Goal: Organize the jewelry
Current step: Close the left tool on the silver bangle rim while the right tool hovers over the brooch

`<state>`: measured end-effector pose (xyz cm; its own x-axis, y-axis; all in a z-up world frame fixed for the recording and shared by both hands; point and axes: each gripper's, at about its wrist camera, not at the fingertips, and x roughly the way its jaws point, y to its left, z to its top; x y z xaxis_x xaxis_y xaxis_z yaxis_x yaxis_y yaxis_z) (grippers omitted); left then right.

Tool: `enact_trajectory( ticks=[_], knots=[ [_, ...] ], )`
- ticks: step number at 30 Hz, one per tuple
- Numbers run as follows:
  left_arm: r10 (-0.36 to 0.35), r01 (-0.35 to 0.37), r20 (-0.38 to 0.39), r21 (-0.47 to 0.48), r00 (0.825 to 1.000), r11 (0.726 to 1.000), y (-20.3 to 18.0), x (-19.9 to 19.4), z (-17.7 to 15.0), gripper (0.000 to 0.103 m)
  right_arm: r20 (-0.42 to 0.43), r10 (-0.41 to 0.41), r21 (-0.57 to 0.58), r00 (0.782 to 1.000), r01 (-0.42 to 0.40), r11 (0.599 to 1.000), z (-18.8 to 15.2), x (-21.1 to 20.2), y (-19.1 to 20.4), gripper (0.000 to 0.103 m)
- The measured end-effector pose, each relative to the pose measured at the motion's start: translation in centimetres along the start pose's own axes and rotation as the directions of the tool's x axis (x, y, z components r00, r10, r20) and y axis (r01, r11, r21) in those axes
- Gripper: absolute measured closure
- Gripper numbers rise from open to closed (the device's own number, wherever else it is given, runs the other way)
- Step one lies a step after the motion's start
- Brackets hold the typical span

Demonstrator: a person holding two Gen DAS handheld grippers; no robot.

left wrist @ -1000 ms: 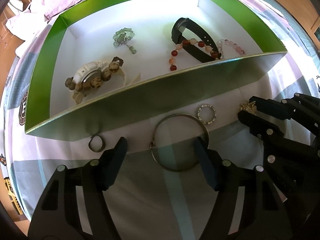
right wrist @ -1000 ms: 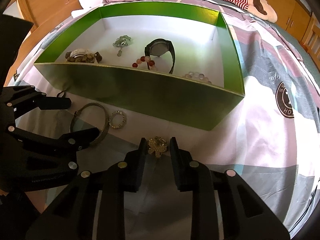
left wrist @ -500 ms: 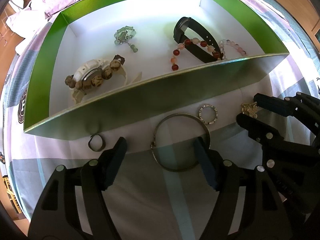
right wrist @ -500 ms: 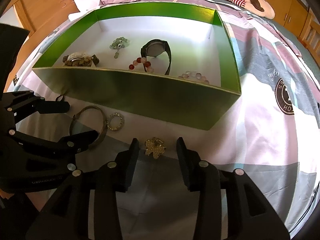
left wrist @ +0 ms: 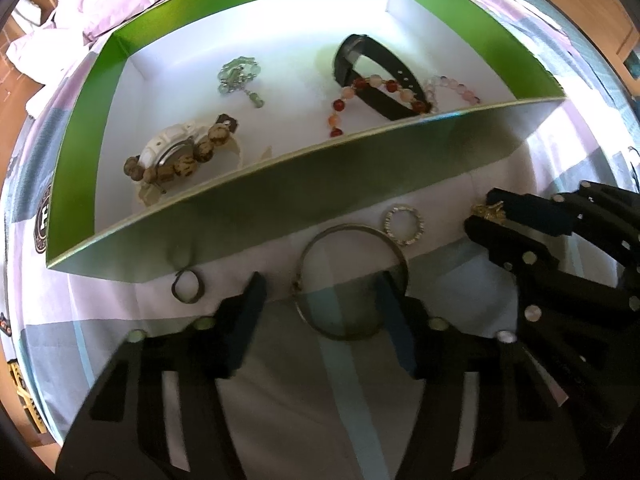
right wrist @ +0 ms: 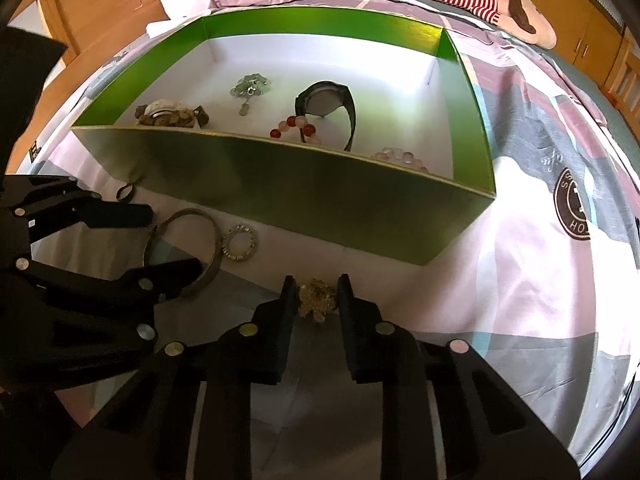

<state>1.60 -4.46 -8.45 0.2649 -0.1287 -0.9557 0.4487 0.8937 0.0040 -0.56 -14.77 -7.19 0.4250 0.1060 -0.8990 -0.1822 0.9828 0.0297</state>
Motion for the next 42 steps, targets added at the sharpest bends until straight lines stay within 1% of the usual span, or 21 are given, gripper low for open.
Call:
enact_trajectory(
  ticks=[1,2,3,6,9,10,11,12,13,17,21,23,25,29,30,32,35,38,40,41,42],
  knots=[
    [-0.003,0.003,-0.001,0.003,1.000,1.000,-0.1,-0.2,-0.2,0.062,-0.008,0.003,-0.003,1.000,-0.003,1.000,-0.1,-0.1,-0.1,0.080],
    [-0.015,0.015,-0.007,0.005,1.000,1.000,-0.1,-0.3,-0.3,0.071,-0.017,0.005,-0.012,1.000,-0.005,1.000,-0.1,0.0,-0.1,0.080],
    [-0.028,0.028,-0.013,0.003,1.000,1.000,0.0,-0.5,-0.5,0.075,-0.026,0.006,-0.023,1.000,-0.006,1.000,-0.1,-0.1,0.0,0.080],
    [-0.070,0.070,-0.031,-0.007,0.997,0.998,0.2,-0.9,-1.2,0.080,-0.059,0.022,-0.029,0.998,-0.023,0.999,-0.3,-0.3,-0.3,0.080],
    [-0.121,0.121,-0.038,-0.009,0.992,0.993,0.2,-1.7,-2.2,0.079,-0.093,0.041,-0.024,0.995,-0.044,0.999,-0.5,-0.7,-0.8,0.080],
    [-0.125,0.124,-0.031,-0.008,0.992,0.992,0.1,-2.1,-2.6,0.077,-0.089,0.040,-0.017,0.995,-0.042,0.999,-0.5,-0.9,-1.0,0.078],
    [-0.120,0.120,-0.021,-0.007,0.993,0.993,0.1,-2.5,-2.9,0.067,-0.084,0.037,-0.008,0.996,-0.038,0.999,-0.4,-1.1,-1.3,0.070],
    [-0.113,0.113,-0.013,-0.005,0.993,0.994,0.2,-2.7,-3.0,0.054,-0.079,0.037,0.006,0.996,-0.036,0.999,-0.4,-1.3,-1.6,0.064],
    [-0.105,0.105,-0.003,-0.003,0.994,0.994,0.2,-2.9,-3.0,0.051,-0.074,0.036,0.015,0.997,-0.035,0.999,-0.4,-1.5,-2.0,0.057],
    [-0.098,0.099,0.028,-0.014,0.995,0.995,0.3,-2.9,-2.4,0.039,-0.073,0.022,0.038,0.997,-0.020,0.999,-0.4,-1.8,-2.9,0.056],
    [-0.074,0.074,0.020,-0.020,0.997,0.997,0.5,-1.6,-1.8,0.038,-0.079,0.019,0.036,0.997,-0.016,0.999,-0.6,-1.9,-3.0,0.056],
    [-0.066,0.066,0.004,-0.021,0.998,0.998,0.6,-1.0,-1.8,0.037,-0.084,0.019,0.014,0.996,-0.018,1.000,-0.9,-1.9,-2.5,0.056],
    [-0.054,0.054,0.014,-0.008,0.998,0.999,0.5,-0.9,-1.7,0.034,-0.089,0.015,-0.015,0.996,-0.017,1.000,-1.0,-1.7,-2.0,0.056],
    [-0.041,0.041,0.017,0.001,0.999,0.999,0.8,-0.8,-1.6,0.033,-0.095,-0.014,-0.063,0.995,0.008,0.998,-1.5,-1.2,-1.0,0.056],
    [-0.041,0.041,0.020,0.001,0.999,0.999,0.9,-0.7,-1.6,0.033,-0.093,-0.018,-0.070,0.995,0.012,0.997,-1.6,-1.1,-0.9,0.058],
    [-0.044,0.044,0.022,-0.004,0.999,0.999,0.3,-0.1,-0.9,0.033,-0.085,-0.013,-0.077,0.996,0.007,0.997,-1.6,-1.2,-0.7,0.065],
    [-0.031,0.031,0.030,0.006,0.999,1.000,0.2,0.0,-1.0,0.033,-0.080,-0.012,-0.098,0.997,0.004,0.995,-1.7,-1.1,-0.6,0.072],
    [-0.021,0.020,0.037,0.014,0.999,1.000,-0.2,0.1,-1.0,0.035,-0.076,-0.013,-0.101,0.997,0.005,0.995,-1.8,-1.1,-0.6,0.074],
    [-0.016,0.015,0.042,0.019,0.999,1.000,-0.3,-0.1,-0.9,0.043,-0.072,-0.007,-0.100,0.997,0.000,0.995,-1.8,-1.2,-0.5,0.077],
    [-0.009,0.008,0.048,0.018,0.999,1.000,-0.6,-0.3,-0.9,0.055,-0.069,-0.006,-0.099,0.998,-0.001,0.995,-1.9,-1.3,-0.2,0.080],
    [0.002,-0.002,0.054,0.012,0.999,1.000,-0.6,-0.4,-0.9,0.065,-0.062,-0.007,-0.097,0.998,0.001,0.995,-1.7,-1.4,0.2,0.080]
  ],
)
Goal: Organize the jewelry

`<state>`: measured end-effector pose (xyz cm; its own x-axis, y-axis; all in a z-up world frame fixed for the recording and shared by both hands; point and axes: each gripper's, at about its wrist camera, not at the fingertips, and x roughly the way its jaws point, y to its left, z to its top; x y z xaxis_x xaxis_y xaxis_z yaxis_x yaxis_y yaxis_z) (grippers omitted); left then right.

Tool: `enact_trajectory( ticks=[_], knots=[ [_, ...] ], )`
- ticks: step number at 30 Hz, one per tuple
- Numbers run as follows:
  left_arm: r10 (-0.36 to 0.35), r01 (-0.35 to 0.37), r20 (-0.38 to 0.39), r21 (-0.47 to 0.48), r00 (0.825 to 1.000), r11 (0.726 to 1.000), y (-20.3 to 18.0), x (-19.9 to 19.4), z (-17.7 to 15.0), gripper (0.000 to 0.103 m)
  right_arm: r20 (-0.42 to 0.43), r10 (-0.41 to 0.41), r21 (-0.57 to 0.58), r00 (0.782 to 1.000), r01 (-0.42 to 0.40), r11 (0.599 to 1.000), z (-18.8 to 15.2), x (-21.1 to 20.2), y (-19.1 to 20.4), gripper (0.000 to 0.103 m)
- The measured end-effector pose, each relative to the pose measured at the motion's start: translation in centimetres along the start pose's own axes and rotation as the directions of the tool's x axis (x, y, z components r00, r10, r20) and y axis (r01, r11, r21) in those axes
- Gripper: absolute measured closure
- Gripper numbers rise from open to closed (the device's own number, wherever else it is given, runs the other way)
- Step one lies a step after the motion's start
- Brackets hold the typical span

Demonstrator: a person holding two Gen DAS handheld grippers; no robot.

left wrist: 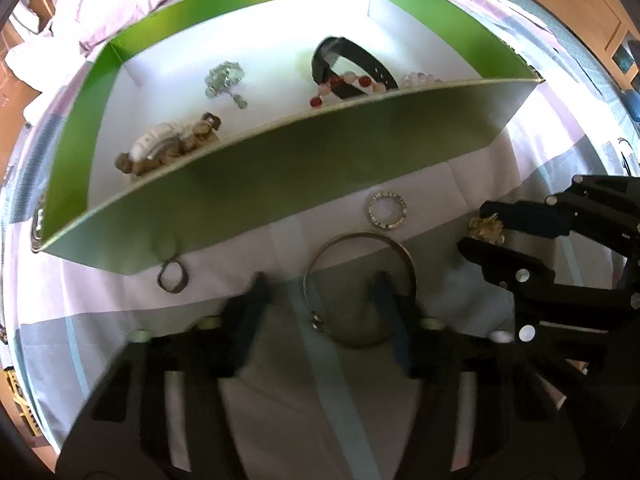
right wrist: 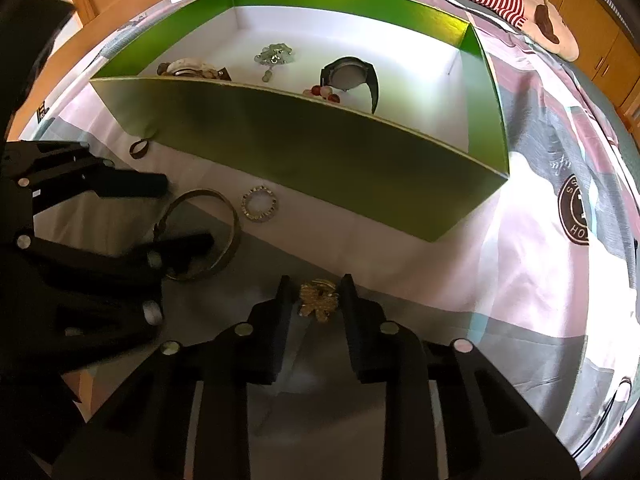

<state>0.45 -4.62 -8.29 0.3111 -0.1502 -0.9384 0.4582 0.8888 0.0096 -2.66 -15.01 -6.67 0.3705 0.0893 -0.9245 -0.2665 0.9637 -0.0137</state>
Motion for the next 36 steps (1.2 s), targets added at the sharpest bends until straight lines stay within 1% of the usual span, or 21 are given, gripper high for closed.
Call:
enact_trajectory(
  ticks=[3,5,7,10,11,12,13,14,15,18,20,22,23,24,25,26,27,28,29,30,36],
  knots=[
    [-0.002,0.002,-0.003,-0.016,1.000,1.000,-0.1,-0.1,0.2,0.078,0.018,-0.005,0.017,1.000,0.004,1.000,0.2,-0.3,-0.4,0.080],
    [-0.006,0.005,-0.005,-0.029,1.000,1.000,0.2,-0.1,0.2,0.084,0.028,-0.006,0.033,1.000,0.006,0.999,0.4,-0.4,-0.7,0.080],
    [-0.015,0.015,-0.008,-0.038,1.000,0.999,0.5,-0.2,0.2,0.086,0.026,-0.005,0.042,1.000,0.003,0.999,0.5,-0.3,-0.9,0.080],
    [-0.019,0.018,-0.013,-0.038,1.000,0.999,0.6,-0.1,0.3,0.084,0.007,-0.007,0.043,1.000,0.007,0.999,0.6,0.3,-0.8,0.080],
    [-0.026,0.025,-0.018,-0.045,0.999,0.999,0.7,-0.1,0.5,0.080,0.008,-0.009,0.042,1.000,0.009,0.999,0.8,0.5,-0.6,0.080],
    [-0.036,0.034,-0.021,-0.052,0.999,0.998,1.1,-0.1,0.5,0.070,0.008,-0.010,0.042,1.000,0.010,0.999,0.9,0.6,-0.5,0.080],
    [-0.042,0.041,-0.024,-0.059,0.999,0.997,1.3,-0.1,0.5,0.064,0.008,-0.007,0.043,1.000,0.007,0.999,1.1,0.7,-0.4,0.080],
    [-0.041,0.040,-0.024,-0.065,0.999,0.997,1.5,0.0,0.2,0.053,0.007,-0.002,0.049,1.000,0.002,0.999,1.2,0.7,-0.5,0.080],
    [-0.037,0.035,-0.025,-0.068,0.999,0.997,1.7,0.1,-0.2,0.045,0.006,0.001,0.053,1.000,-0.002,0.999,1.0,0.6,-0.5,0.080],
    [-0.040,0.038,-0.028,-0.069,0.999,0.997,2.0,0.8,0.0,0.037,0.005,0.005,0.055,1.000,-0.006,0.998,0.9,0.7,-0.5,0.080],
    [-0.029,0.028,-0.024,-0.054,0.999,0.998,1.8,0.8,0.0,0.037,0.005,0.005,0.057,1.000,-0.005,0.998,0.9,0.7,-0.5,0.080],
    [-0.020,0.019,-0.016,-0.033,1.000,0.999,1.7,0.7,-0.2,0.043,0.005,0.006,0.056,1.000,-0.006,0.998,0.9,0.7,-0.6,0.080],
    [-0.017,0.017,-0.011,-0.028,1.000,0.999,1.6,0.6,-0.2,0.049,0.005,0.008,0.057,1.000,-0.008,0.998,0.8,0.6,-0.8,0.080],
    [-0.016,0.016,-0.007,-0.024,1.000,1.000,1.3,0.6,-0.2,0.060,0.005,0.008,0.058,1.000,-0.009,0.998,0.8,0.6,-0.9,0.080],
    [-0.022,0.022,-0.002,-0.017,1.000,1.000,1.1,0.4,-0.2,0.066,0.005,0.008,0.058,1.000,-0.009,0.998,0.8,0.6,-0.9,0.080],
    [-0.015,0.015,0.001,-0.015,1.000,1.000,0.1,0.8,0.5,0.080,0.005,0.008,0.057,1.000,-0.008,0.998,0.8,0.6,-1.0,0.080],
    [-0.009,0.009,0.003,-0.012,1.000,1.000,0.1,0.7,0.5,0.090,0.006,0.005,0.055,1.000,-0.005,0.998,0.8,0.6,-0.9,0.080],
    [-0.010,0.010,0.002,-0.011,1.000,1.000,0.1,0.6,0.6,0.092,0.007,0.002,0.054,1.000,-0.003,0.999,0.8,0.6,-0.8,0.080],
    [-0.009,0.009,0.002,-0.017,1.000,1.000,0.2,0.6,0.6,0.098,0.009,0.000,0.052,1.000,0.000,0.999,0.8,0.5,-0.8,0.080],
    [-0.008,0.008,0.002,-0.028,1.000,1.000,0.4,0.5,0.6,0.099,0.014,-0.005,0.048,1.000,0.004,0.999,0.8,0.4,-0.6,0.080],
    [-0.056,0.056,-0.008,-0.072,0.998,0.996,1.6,0.2,1.1,0.099,0.015,-0.008,0.061,1.000,0.007,0.998,0.7,0.4,-0.6,0.080]
  ],
)
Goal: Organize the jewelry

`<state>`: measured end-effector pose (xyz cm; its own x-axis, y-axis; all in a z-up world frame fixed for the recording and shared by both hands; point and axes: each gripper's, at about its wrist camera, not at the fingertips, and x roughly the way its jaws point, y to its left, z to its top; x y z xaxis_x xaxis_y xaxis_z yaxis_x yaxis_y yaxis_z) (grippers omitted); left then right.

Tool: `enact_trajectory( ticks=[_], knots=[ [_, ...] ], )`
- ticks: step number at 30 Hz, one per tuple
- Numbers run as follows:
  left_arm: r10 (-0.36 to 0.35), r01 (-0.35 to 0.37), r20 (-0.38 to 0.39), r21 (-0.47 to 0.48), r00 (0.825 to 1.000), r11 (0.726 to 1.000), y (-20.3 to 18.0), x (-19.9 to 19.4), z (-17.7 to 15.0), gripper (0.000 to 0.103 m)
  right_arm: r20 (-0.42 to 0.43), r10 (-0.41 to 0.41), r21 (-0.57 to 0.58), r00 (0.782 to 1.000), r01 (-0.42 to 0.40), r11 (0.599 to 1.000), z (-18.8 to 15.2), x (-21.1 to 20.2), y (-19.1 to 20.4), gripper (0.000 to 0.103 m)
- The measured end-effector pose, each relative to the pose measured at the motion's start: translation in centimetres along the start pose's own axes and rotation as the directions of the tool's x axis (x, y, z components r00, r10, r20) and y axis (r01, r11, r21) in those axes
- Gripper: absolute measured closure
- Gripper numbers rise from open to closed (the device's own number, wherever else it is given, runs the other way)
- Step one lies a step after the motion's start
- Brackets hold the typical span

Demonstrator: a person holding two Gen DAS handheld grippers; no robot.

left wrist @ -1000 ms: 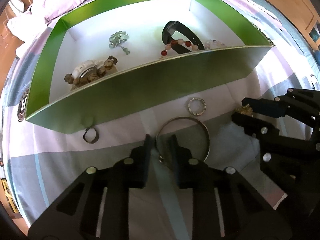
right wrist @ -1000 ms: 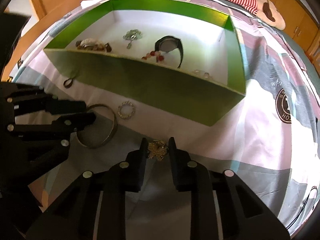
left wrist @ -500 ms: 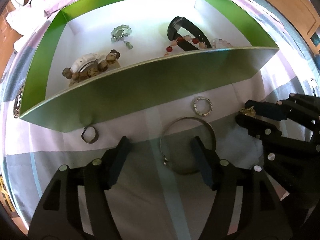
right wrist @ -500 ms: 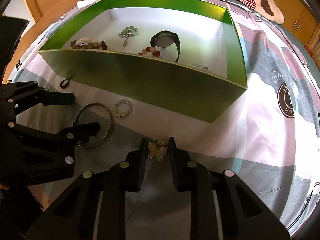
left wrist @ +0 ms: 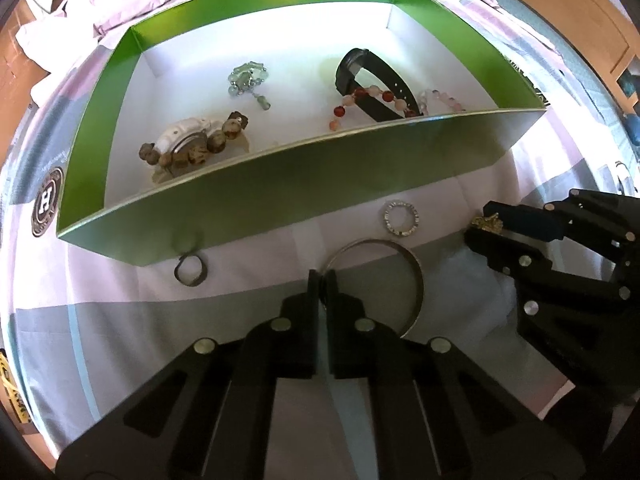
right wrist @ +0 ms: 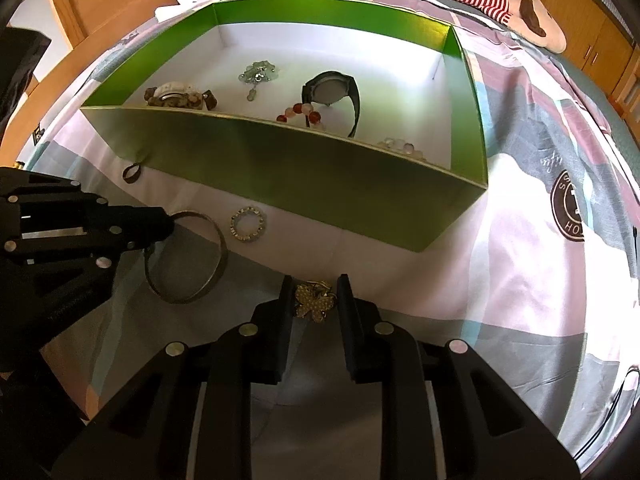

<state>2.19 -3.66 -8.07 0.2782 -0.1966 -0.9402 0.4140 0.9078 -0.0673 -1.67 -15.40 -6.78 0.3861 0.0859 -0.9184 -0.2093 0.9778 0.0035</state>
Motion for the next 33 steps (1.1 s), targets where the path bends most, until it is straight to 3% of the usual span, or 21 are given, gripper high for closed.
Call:
enact_trajectory(
  ticks=[1,2,3,5,7,9,14,16,17,18,19,21,22,23,24,26,33],
  knots=[
    [-0.018,0.018,-0.003,-0.018,1.000,1.000,0.3,0.0,0.1,0.098,-0.005,0.000,0.002,1.000,0.000,1.000,-0.1,0.1,-0.1,0.080],
    [-0.043,0.042,-0.006,-0.041,0.999,0.998,0.6,0.0,0.2,0.089,-0.002,-0.002,0.003,1.000,0.002,1.000,-0.1,0.1,0.0,0.080],
    [-0.064,0.064,-0.013,-0.049,0.998,0.997,0.6,0.0,0.3,0.070,-0.002,-0.002,0.003,1.000,0.002,1.000,-0.1,0.1,0.0,0.080],
    [-0.067,0.067,-0.007,-0.044,0.998,0.997,1.0,-0.1,0.1,0.052,-0.002,0.001,0.007,1.000,-0.001,1.000,-0.1,0.0,0.0,0.080],
    [-0.071,0.071,0.001,-0.017,0.997,0.997,0.5,-0.2,0.1,0.049,-0.004,0.006,0.013,1.000,-0.006,1.000,-0.1,0.1,-0.1,0.080],
    [-0.083,0.083,0.011,0.005,0.996,0.997,-0.5,-0.5,-0.2,0.038,-0.006,0.006,0.012,1.000,-0.006,1.000,-0.1,0.1,-0.1,0.080],
    [-0.001,-0.003,0.036,0.113,0.999,0.994,-3.1,0.0,-0.8,0.038,-0.008,-0.003,0.000,1.000,0.003,1.000,0.0,0.2,0.1,0.080],
    [-0.007,0.002,0.040,0.136,0.999,0.991,-3.8,-0.1,-0.8,0.048,-0.007,-0.003,0.000,1.000,0.003,1.000,0.0,0.2,0.1,0.080],
    [-0.009,0.003,0.040,0.144,0.999,0.990,-4.0,-0.2,-0.8,0.062,-0.007,-0.004,0.000,1.000,0.004,1.000,0.0,0.2,0.2,0.080],
    [0.020,-0.025,0.034,0.150,0.999,0.988,-4.1,0.0,-0.8,0.082,-0.006,-0.006,-0.002,1.000,0.006,1.000,0.0,0.2,0.3,0.080],
    [0.034,-0.038,0.024,0.153,0.999,0.988,-4.3,0.5,-0.6,0.087,-0.005,-0.007,-0.004,1.000,0.006,1.000,0.0,0.3,0.4,0.080],
    [0.008,-0.010,0.016,0.133,1.000,0.991,-4.1,0.8,-0.6,0.088,-0.006,-0.007,-0.006,1.000,0.007,1.000,0.1,0.3,0.5,0.080],
    [-0.002,0.000,0.014,0.127,1.000,0.992,-4.0,0.7,-0.5,0.087,-0.006,-0.008,-0.007,1.000,0.008,1.000,0.1,0.4,0.6,0.080],
    [-0.008,0.006,0.013,0.123,1.000,0.992,-3.9,0.6,-0.4,0.077,-0.006,-0.007,-0.006,1.000,0.007,1.000,0.1,0.4,0.6,0.080],
    [-0.005,0.003,0.016,0.119,1.000,0.993,-3.1,0.1,-0.7,0.057,-0.006,-0.004,-0.004,1.000,0.004,1.000,0.1,0.4,0.5,0.080],
    [0.004,-0.008,0.030,0.112,1.000,0.994,-2.9,-0.3,-0.6,0.041,-0.008,0.001,0.002,1.000,-0.001,1.000,0.1,0.4,0.4,0.080],
    [-0.064,0.056,0.056,0.126,0.996,0.990,-2.9,-1.8,-1.1,0.028,-0.018,0.022,0.040,1.000,-0.021,0.999,0.4,0.5,-0.8,0.080]
  ],
)
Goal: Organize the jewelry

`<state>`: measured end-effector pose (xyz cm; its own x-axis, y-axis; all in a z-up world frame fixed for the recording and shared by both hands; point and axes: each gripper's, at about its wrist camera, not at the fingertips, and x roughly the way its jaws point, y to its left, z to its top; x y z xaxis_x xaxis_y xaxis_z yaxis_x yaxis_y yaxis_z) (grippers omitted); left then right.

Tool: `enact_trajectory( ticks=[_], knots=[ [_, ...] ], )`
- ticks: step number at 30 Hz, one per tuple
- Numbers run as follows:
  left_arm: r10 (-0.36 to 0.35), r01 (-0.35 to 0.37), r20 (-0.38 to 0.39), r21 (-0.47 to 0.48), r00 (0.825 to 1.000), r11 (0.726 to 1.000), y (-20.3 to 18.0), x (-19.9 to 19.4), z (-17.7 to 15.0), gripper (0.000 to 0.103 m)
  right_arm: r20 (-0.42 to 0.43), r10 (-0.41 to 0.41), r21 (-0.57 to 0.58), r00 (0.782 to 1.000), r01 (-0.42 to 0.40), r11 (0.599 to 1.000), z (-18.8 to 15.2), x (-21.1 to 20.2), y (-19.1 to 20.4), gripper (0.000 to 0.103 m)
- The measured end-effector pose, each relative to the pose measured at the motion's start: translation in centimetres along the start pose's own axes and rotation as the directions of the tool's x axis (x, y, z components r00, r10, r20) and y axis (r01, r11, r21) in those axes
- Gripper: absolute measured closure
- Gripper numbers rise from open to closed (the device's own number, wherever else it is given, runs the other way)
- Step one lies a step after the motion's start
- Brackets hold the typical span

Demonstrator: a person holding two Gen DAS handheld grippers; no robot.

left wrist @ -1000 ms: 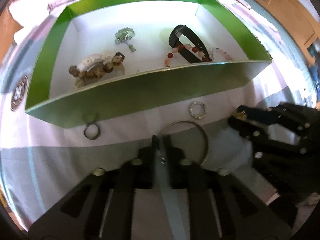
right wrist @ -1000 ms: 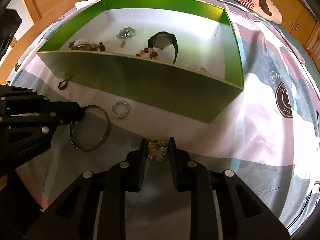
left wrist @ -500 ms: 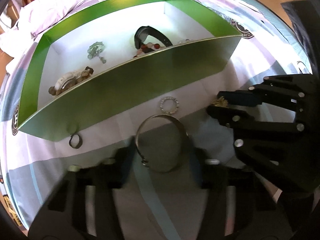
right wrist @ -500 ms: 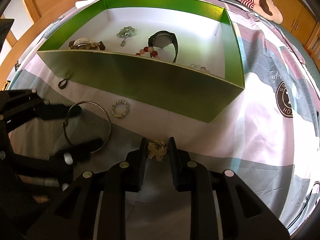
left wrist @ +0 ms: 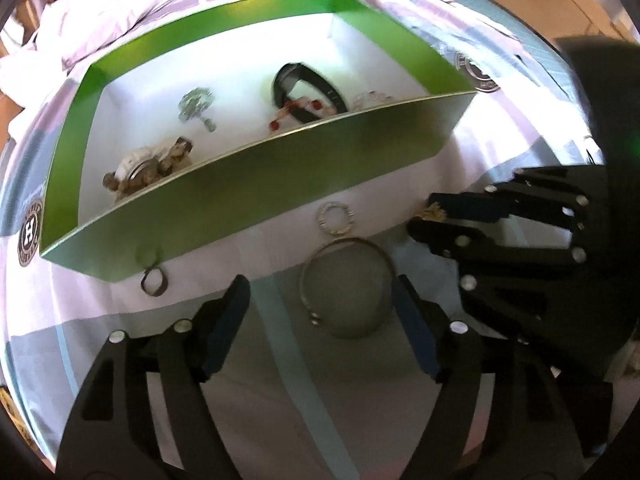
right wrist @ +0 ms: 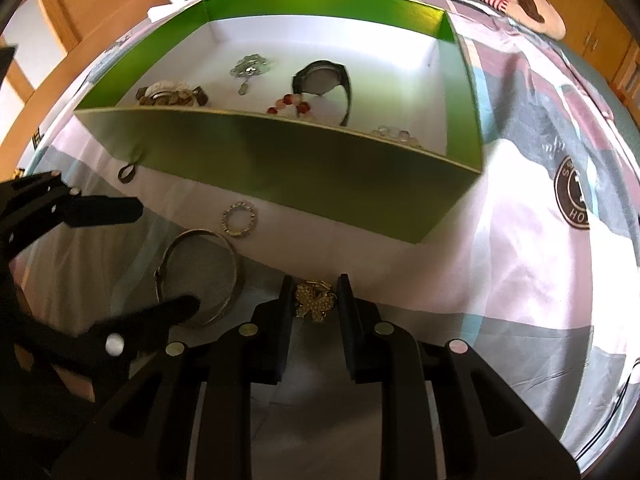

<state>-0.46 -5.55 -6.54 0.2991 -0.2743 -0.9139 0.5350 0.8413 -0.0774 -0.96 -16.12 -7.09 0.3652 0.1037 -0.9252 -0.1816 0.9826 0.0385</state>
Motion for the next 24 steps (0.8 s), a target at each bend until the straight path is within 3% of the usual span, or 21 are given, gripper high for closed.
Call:
enact_trajectory(
  ticks=[5,10,11,14,20,24],
  knots=[
    [-0.021,0.022,-0.021,0.047,1.000,0.999,-1.2,0.6,0.0,0.025,-0.010,0.001,-0.004,1.000,-0.001,1.000,0.2,0.0,-0.7,0.080],
    [0.062,-0.059,-0.030,0.112,0.998,0.992,-2.6,2.1,-0.3,0.025,-0.013,-0.011,-0.015,1.000,0.011,1.000,0.1,0.0,-0.4,0.080],
    [0.074,-0.071,-0.021,0.118,0.997,0.990,-2.7,2.3,-0.3,0.029,-0.013,-0.015,-0.020,1.000,0.015,1.000,0.1,0.1,-0.2,0.080],
    [0.040,-0.038,-0.019,0.095,0.999,0.995,-2.4,2.1,0.0,0.044,-0.011,-0.025,-0.027,1.000,0.025,0.999,0.2,0.2,0.1,0.080],
    [0.095,-0.094,-0.012,0.063,0.995,0.994,-1.0,1.3,0.3,0.045,0.018,-0.023,-0.025,1.000,0.023,0.999,0.3,-0.7,0.5,0.080],
    [0.063,-0.065,0.048,0.044,0.997,0.997,0.1,-2.2,0.9,0.045,0.096,0.028,-0.049,0.995,-0.024,0.999,0.5,-4.1,1.1,0.080]
  ],
)
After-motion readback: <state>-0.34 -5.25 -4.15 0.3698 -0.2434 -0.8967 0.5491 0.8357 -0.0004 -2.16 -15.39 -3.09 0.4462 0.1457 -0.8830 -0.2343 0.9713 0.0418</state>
